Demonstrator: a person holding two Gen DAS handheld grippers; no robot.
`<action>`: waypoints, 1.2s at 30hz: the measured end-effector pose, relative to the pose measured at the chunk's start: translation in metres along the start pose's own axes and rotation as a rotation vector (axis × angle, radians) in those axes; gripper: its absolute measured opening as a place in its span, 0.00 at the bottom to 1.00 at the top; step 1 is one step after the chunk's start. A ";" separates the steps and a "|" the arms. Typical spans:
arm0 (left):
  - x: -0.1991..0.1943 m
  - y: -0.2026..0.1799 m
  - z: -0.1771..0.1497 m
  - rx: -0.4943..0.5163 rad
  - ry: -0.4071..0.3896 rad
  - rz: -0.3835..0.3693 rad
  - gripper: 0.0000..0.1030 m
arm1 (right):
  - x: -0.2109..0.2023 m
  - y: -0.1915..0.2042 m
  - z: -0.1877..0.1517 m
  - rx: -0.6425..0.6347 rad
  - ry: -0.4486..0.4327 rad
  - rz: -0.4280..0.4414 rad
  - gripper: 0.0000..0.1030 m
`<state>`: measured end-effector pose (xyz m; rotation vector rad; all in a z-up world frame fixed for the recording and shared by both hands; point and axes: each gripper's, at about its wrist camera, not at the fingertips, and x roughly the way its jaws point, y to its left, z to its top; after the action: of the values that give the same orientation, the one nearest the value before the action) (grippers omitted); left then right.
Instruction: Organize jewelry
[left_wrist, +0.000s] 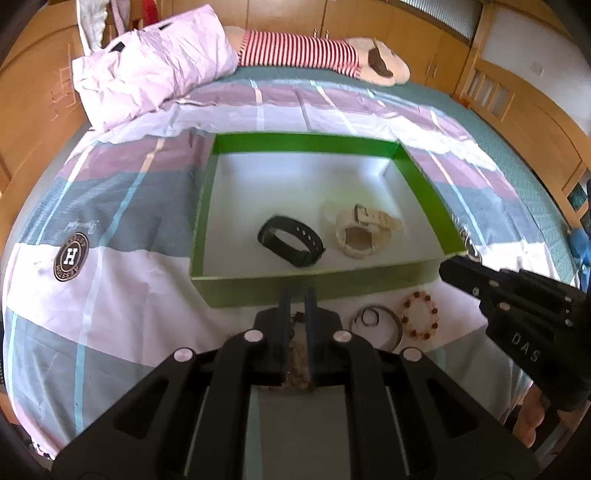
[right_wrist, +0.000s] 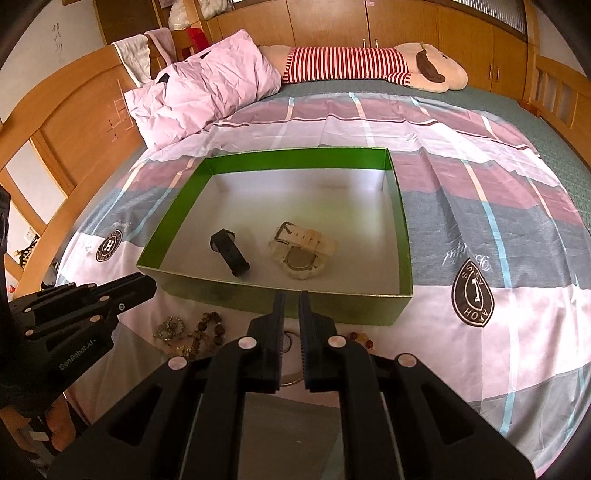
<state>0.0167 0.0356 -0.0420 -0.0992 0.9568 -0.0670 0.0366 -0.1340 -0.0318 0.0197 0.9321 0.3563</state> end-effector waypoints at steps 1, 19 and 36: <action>0.003 0.000 -0.001 0.003 0.015 -0.004 0.08 | 0.000 0.000 0.000 0.001 0.001 -0.002 0.08; 0.042 0.001 -0.018 0.019 0.179 -0.011 0.40 | 0.020 -0.022 -0.015 0.049 0.100 -0.040 0.08; 0.089 -0.019 -0.032 0.136 0.271 0.107 0.57 | 0.032 -0.038 -0.021 0.118 0.171 -0.060 0.08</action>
<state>0.0410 0.0063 -0.1305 0.0890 1.2236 -0.0469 0.0482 -0.1623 -0.0760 0.0696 1.1199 0.2496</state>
